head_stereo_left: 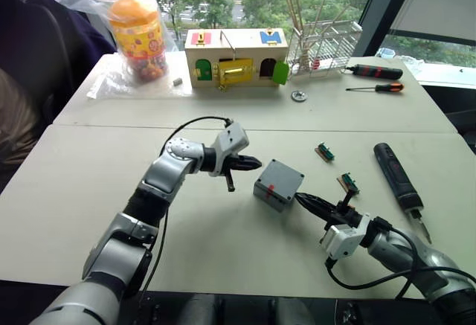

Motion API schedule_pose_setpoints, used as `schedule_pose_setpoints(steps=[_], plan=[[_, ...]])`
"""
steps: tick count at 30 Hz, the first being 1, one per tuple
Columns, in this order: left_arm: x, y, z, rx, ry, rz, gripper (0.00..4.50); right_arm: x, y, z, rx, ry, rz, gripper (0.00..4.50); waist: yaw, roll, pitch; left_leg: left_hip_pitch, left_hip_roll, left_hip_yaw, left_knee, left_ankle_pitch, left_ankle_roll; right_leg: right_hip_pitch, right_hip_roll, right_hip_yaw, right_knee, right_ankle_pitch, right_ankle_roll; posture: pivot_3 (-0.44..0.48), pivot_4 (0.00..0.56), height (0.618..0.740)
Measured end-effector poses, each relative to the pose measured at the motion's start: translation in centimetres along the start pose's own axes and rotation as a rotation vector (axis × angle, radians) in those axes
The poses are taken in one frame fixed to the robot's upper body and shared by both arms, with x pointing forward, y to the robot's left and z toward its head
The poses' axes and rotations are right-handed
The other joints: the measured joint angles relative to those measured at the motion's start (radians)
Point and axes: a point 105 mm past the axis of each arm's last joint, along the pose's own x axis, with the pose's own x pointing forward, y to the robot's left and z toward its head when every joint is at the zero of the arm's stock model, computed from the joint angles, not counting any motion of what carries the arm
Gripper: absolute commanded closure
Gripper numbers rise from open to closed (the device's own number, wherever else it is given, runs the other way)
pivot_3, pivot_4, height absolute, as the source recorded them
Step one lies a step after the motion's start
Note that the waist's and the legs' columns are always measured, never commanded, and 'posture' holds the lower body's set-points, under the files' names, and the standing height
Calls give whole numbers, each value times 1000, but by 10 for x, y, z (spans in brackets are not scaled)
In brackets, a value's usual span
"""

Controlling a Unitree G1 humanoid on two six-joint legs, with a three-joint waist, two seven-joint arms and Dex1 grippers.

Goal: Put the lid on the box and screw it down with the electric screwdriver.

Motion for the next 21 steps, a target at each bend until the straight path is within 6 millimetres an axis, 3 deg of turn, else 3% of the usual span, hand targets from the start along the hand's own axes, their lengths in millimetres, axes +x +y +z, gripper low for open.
schedule_pose_setpoints(steps=[21], plan=[[-4,-4,-12,-9,29,3,4500,4,-1,6,-4,-22,5,4455,0,0,0,0,0,0,0,0,0,0,0,0,0,0,0,0,150,740]])
